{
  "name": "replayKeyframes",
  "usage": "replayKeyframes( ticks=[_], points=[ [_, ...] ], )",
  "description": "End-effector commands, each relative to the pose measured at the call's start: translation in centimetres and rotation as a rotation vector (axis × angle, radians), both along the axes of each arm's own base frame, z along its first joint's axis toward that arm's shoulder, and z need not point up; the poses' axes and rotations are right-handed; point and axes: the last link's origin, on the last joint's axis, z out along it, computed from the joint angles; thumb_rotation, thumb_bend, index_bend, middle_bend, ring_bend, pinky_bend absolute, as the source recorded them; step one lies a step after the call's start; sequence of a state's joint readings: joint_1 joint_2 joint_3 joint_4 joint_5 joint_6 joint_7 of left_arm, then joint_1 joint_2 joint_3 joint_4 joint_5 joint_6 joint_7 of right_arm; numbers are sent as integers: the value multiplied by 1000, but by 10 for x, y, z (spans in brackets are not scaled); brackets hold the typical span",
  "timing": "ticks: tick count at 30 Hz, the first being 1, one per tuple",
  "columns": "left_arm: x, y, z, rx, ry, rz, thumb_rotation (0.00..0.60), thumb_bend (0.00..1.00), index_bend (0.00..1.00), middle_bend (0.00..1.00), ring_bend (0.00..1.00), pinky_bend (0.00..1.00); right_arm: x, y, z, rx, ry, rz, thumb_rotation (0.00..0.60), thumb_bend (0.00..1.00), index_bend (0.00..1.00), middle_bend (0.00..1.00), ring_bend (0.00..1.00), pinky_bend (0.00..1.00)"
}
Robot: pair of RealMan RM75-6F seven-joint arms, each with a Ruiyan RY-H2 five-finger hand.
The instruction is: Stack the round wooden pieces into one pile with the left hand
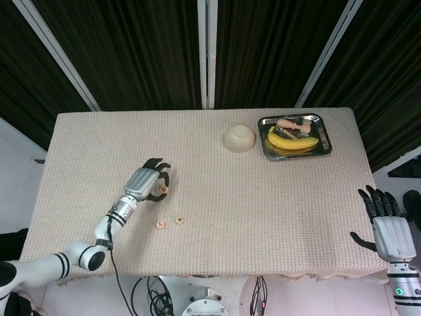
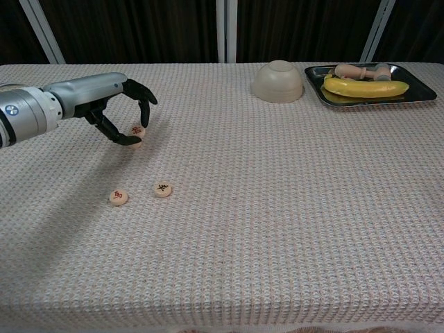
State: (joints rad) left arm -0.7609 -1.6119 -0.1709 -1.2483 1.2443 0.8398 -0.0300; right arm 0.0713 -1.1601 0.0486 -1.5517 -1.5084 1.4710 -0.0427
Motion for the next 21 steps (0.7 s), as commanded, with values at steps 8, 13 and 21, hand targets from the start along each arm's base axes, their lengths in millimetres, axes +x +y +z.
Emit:
replayKeyframes(
  ticks=[8, 13, 21],
  points=[
    [-8, 4, -5, 4, 19, 9, 600, 284, 554, 158, 0, 0, -2, -1, 0, -8, 7, -14, 600, 84, 0, 0, 0, 0],
    [-9, 6, -5, 5, 14, 14, 600, 284, 552, 158, 0, 0, -2, -2, 0, -7, 6, -10, 600, 84, 0, 0, 0, 0],
    [-9, 7, -5, 8, 17, 16, 600, 284, 550, 158, 0, 0, -3, 0, 1, -6, 6, -14, 600, 84, 0, 0, 0, 0]
  ],
)
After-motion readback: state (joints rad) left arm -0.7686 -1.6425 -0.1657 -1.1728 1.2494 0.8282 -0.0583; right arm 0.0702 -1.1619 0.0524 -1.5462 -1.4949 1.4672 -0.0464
